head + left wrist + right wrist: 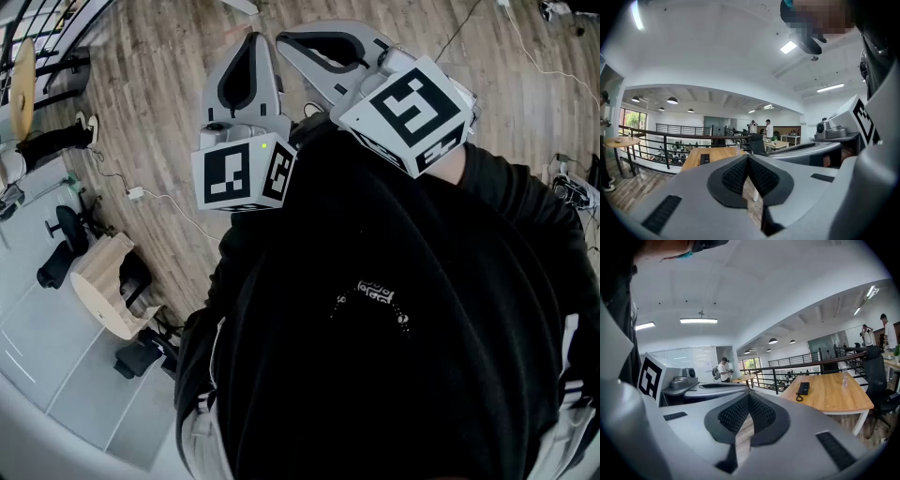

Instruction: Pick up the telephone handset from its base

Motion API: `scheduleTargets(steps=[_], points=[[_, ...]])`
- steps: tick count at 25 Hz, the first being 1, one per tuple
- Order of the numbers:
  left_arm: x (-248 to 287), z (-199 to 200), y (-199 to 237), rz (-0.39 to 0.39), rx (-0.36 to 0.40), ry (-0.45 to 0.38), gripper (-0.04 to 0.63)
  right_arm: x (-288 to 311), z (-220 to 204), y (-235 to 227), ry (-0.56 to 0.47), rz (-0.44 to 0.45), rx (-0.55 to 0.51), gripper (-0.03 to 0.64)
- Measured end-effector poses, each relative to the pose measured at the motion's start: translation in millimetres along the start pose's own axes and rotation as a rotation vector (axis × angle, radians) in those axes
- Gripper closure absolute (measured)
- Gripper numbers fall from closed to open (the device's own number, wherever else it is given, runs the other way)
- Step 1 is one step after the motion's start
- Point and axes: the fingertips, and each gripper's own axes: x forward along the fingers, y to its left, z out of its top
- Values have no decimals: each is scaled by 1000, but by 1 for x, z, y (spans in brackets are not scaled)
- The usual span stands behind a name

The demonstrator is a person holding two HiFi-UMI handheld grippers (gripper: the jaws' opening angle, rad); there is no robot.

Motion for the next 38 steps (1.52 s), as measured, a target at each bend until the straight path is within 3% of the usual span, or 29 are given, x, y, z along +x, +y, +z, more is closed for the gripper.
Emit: scheduleTargets(steps=[25, 29, 38], points=[[1, -1, -8, 7, 21, 21, 598, -3, 5, -6, -60, 38, 48, 600], [19, -4, -10, -23, 19, 24, 598, 0, 6, -20, -59, 24, 57, 600], [57, 4, -20, -147, 22, 13, 598, -4, 12, -54, -50, -103, 63, 600]])
